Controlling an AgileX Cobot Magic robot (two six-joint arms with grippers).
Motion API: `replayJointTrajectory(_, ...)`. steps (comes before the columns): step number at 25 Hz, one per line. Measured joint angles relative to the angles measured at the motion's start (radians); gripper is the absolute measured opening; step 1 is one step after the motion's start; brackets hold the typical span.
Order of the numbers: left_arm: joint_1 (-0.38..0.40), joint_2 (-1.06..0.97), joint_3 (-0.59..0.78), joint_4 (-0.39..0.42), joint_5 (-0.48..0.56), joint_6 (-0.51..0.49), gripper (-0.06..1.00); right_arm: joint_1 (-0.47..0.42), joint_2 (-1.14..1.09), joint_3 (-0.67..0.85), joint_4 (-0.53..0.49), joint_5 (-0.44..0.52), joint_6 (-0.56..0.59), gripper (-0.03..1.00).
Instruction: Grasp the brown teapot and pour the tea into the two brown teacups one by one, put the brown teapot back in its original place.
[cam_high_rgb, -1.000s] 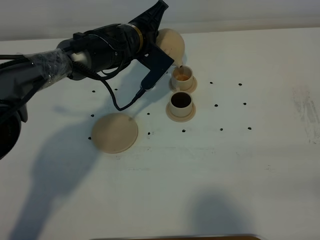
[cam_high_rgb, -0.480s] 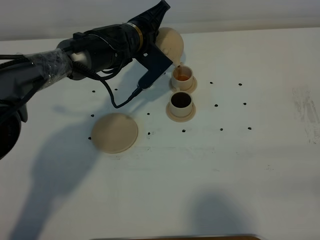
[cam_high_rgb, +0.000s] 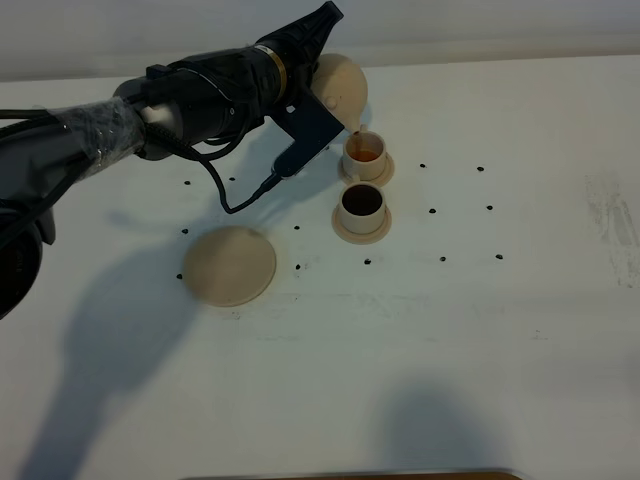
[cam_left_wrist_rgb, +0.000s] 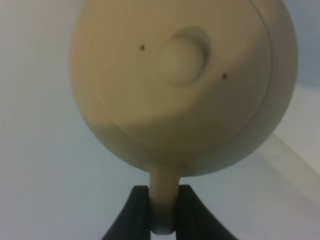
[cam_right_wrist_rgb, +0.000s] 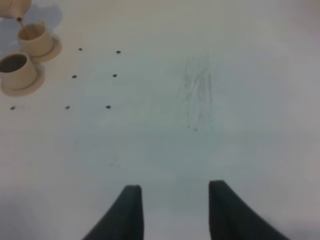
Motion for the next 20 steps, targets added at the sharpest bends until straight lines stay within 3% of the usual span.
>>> replayJointTrajectory(20, 0.000, 0.000, -0.021, 0.040, -0.015, 0.001, 0.17, 0.000, 0.000, 0.000, 0.000, 0.000, 0.000, 0.31)
